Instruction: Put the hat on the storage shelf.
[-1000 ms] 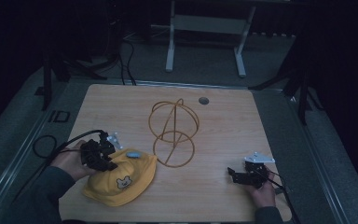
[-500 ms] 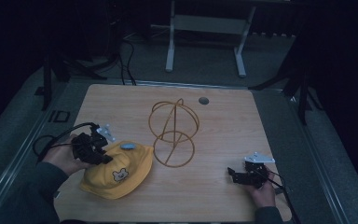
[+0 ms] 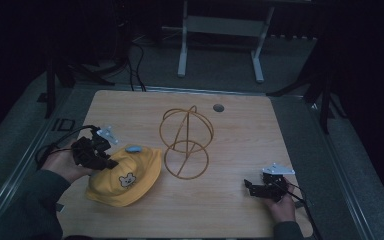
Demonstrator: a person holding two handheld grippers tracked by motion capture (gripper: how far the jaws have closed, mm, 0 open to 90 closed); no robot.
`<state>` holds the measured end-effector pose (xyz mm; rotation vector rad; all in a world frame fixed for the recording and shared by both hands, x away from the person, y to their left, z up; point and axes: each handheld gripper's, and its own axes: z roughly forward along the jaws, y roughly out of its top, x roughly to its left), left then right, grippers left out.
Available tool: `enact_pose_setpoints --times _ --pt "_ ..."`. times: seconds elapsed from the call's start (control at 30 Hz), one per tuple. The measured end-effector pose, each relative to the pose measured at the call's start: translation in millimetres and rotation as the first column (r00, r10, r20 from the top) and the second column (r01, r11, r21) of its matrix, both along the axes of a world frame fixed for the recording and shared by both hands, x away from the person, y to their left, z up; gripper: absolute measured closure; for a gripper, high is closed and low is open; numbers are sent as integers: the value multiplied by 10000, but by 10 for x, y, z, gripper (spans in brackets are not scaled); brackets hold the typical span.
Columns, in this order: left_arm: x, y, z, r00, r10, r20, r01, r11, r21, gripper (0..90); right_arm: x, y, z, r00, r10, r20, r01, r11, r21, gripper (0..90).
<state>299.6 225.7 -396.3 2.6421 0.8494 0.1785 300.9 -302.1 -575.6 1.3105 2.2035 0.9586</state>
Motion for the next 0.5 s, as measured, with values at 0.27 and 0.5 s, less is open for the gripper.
enact_pose_setpoints --times 0.27,0.5 --pt "19 60 43 9996 259 106 -257 9995 -206 811 0 0 0 10000 2 2 -2 10000 -1 138" --pt "27 89 59 9992 372 120 -369 9991 -223 811 0 1 0 10000 -4 0 4 10000 9 138"
